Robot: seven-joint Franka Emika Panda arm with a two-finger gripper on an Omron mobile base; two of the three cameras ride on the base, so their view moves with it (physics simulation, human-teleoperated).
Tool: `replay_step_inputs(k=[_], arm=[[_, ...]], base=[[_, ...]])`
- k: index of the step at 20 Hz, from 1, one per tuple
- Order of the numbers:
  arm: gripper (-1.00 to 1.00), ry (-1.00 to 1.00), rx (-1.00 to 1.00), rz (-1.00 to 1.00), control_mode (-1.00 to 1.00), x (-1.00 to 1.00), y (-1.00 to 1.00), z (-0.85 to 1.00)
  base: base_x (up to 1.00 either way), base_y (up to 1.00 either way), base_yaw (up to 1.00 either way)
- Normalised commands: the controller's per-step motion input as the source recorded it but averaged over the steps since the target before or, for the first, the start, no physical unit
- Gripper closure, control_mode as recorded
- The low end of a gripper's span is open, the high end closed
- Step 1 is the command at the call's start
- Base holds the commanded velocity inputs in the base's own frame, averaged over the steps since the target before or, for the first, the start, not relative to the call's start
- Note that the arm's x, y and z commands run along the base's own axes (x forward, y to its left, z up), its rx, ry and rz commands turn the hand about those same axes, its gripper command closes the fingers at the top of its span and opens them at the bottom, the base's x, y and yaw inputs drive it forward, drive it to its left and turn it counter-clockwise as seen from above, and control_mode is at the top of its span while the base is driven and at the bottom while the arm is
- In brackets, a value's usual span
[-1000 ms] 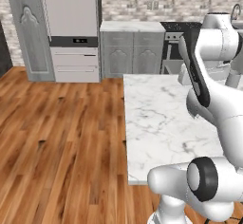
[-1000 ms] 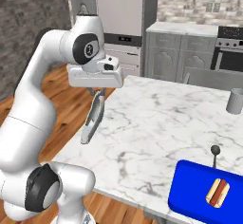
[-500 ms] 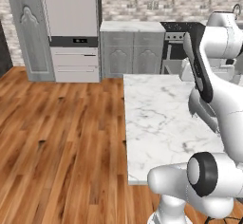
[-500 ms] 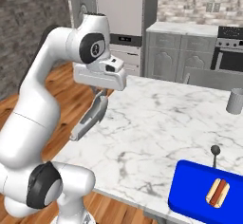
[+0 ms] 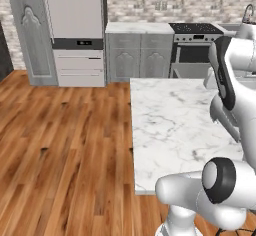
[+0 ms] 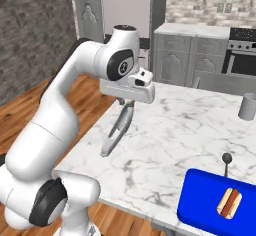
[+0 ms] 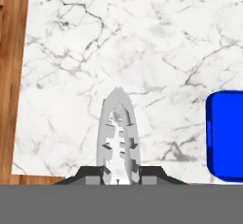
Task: Take the tongs from the drawer on the right and place them on the dining counter next to the tray containing the hot dog.
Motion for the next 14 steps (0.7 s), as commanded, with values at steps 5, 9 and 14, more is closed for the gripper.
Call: replay_step_inputs(k=[5,9,14], arm=[[1.00,-0.11,0.00,0.00,-1.00,0.13,-0.67,-0.32],[1.00,-0.08,0.00,-0.01,-1.00,0.18,-0.30,-0.35],[1.00,0.00,0.00,0.00,-1.00,0.01,-0.03,-0.08]], base=[[0.00,0.00,0.00],[0.00,0.00,0.00],[0.00,0.00,0.00]])
